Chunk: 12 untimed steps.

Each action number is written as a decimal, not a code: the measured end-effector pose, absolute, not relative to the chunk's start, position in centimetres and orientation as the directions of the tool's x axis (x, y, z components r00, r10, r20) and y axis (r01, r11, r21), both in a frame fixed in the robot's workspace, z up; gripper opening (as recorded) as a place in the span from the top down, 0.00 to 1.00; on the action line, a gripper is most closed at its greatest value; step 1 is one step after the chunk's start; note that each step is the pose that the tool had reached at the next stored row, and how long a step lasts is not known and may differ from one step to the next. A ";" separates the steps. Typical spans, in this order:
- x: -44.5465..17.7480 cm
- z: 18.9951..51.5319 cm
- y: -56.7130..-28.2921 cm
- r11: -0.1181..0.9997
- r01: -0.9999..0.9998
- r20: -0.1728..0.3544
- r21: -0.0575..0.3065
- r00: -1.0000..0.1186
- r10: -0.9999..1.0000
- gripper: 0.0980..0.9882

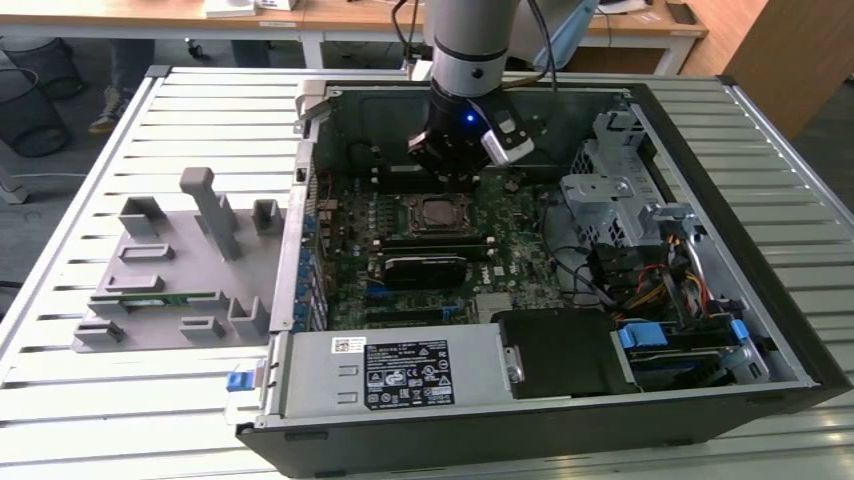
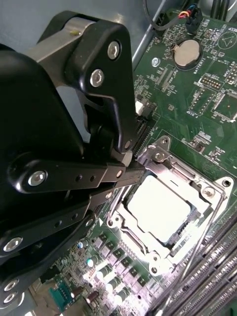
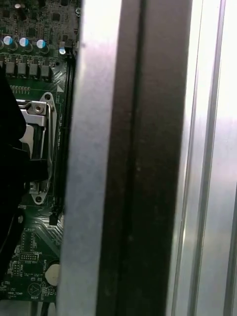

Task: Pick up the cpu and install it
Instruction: 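Install the second cpu locking lever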

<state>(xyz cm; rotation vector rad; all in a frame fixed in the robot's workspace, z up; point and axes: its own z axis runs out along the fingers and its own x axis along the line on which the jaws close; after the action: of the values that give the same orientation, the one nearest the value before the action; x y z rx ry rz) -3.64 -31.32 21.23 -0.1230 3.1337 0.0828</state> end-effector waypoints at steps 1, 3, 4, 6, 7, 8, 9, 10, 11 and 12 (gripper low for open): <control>-3.6 21.2 -31.4 0.996 -0.078 -0.006 0.052 -0.997 -0.078 0.99; -3.6 21.2 -31.6 0.996 -0.078 -0.006 0.052 -0.997 -0.078 0.99; -3.6 21.2 -31.7 0.996 -0.078 -0.006 0.052 -0.997 -0.078 0.99; -3.6 21.2 -31.9 0.996 -0.078 -0.006 0.053 -0.997 -0.078 0.99; -3.6 21.2 -32.0 0.996 -0.078 -0.006 0.053 -0.997 -0.078 0.99; -3.6 21.2 -32.1 0.996 -0.079 -0.006 0.053 -0.997 -0.078 0.99; -3.6 21.2 -32.2 0.996 -0.078 -0.006 0.053 -0.997 -0.078 0.99; -3.6 21.3 -32.3 0.996 -0.078 -0.006 0.053 -0.997 -0.078 0.99; -3.6 21.5 -32.3 0.996 -0.078 -0.006 0.053 -0.997 -0.078 0.99; -3.6 21.8 -32.4 0.996 -0.078 -0.006 0.053 -0.997 -0.078 0.99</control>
<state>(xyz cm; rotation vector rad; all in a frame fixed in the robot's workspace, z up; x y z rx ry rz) -3.65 -32.35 21.78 -0.1228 3.1338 0.0834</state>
